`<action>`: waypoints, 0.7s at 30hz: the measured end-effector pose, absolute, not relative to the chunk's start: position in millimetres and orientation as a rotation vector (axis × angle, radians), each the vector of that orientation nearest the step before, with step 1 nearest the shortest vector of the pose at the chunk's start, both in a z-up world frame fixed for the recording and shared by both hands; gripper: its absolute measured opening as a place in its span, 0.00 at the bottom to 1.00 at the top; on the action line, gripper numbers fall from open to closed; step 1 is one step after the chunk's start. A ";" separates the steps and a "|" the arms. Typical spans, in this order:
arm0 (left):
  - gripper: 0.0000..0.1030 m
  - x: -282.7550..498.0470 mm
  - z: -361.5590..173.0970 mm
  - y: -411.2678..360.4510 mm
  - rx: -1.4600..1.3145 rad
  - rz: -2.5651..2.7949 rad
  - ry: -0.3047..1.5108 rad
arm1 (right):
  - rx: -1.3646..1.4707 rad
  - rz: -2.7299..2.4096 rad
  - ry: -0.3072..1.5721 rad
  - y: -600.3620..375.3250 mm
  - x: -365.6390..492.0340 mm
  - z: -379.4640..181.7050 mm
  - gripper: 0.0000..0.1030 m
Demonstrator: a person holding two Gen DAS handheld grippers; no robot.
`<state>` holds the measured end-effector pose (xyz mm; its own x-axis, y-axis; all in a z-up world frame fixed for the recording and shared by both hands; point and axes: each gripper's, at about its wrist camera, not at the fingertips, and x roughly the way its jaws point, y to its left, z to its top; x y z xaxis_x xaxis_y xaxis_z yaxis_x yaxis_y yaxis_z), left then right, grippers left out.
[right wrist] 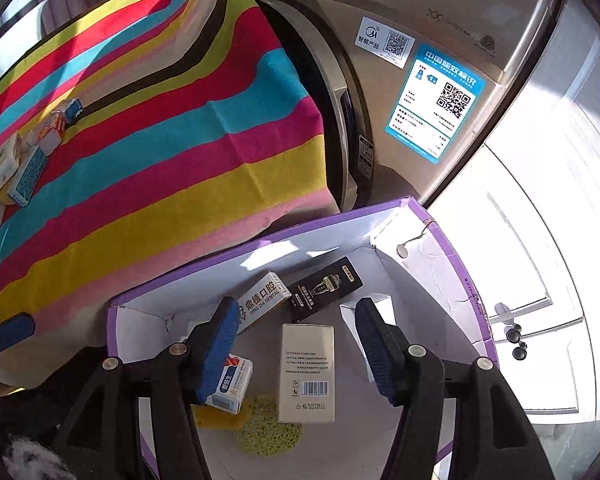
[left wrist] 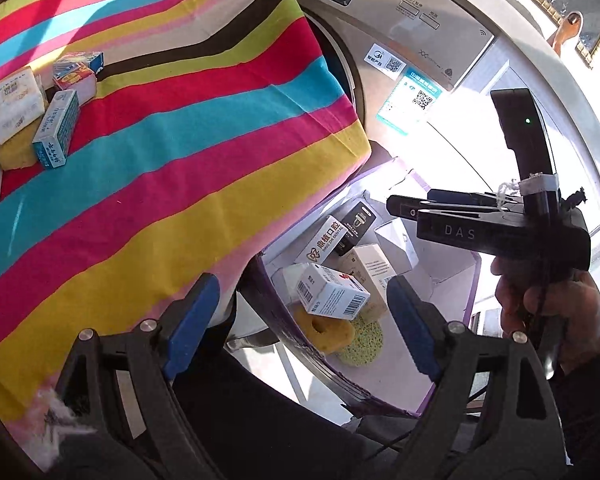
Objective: Organize objects
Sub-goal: 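Carry the box and leaflet into the bin and open both tools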
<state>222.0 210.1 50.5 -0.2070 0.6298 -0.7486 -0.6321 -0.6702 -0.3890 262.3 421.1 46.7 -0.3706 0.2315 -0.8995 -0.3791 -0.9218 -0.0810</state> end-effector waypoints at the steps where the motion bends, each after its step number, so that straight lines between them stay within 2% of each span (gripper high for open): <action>1: 0.85 219.7 50.6 205.0 -1.213 1.987 0.013 | -1.492 2.340 0.188 417.1 259.2 48.1 0.63; 8: 0.86 200.7 43.9 154.3 -1.238 2.198 0.070 | -1.462 2.507 0.088 369.2 229.7 64.9 0.64; 11: 0.86 195.5 48.3 124.7 -1.229 2.279 0.045 | -1.410 2.606 0.086 346.7 222.5 74.2 0.70; 13: 0.86 197.8 62.4 104.9 -1.162 2.370 0.035 | -1.349 2.678 0.089 331.5 220.8 85.9 0.72; 15: 0.88 211.1 89.9 81.4 -0.973 2.520 0.021 | -1.244 2.736 0.081 319.6 219.4 102.6 0.73; 17: 1.00 226.8 112.3 60.0 -0.743 2.692 0.014 | -1.106 2.794 0.083 309.5 219.1 118.6 0.84; 19: 1.00 234.1 117.5 43.2 -0.538 2.797 0.020 | -0.927 2.831 0.067 299.6 218.8 126.9 0.91; 21: 1.00 226.0 109.7 35.2 -0.579 2.818 0.093 | -0.820 2.881 0.080 290.5 218.1 126.7 0.96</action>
<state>226.0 35.2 109.7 -0.8862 0.2418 -0.3952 -0.2672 -0.9636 0.0096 218.1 290.5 126.7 -0.8407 0.1241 -0.5271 -0.1531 -0.9881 0.0116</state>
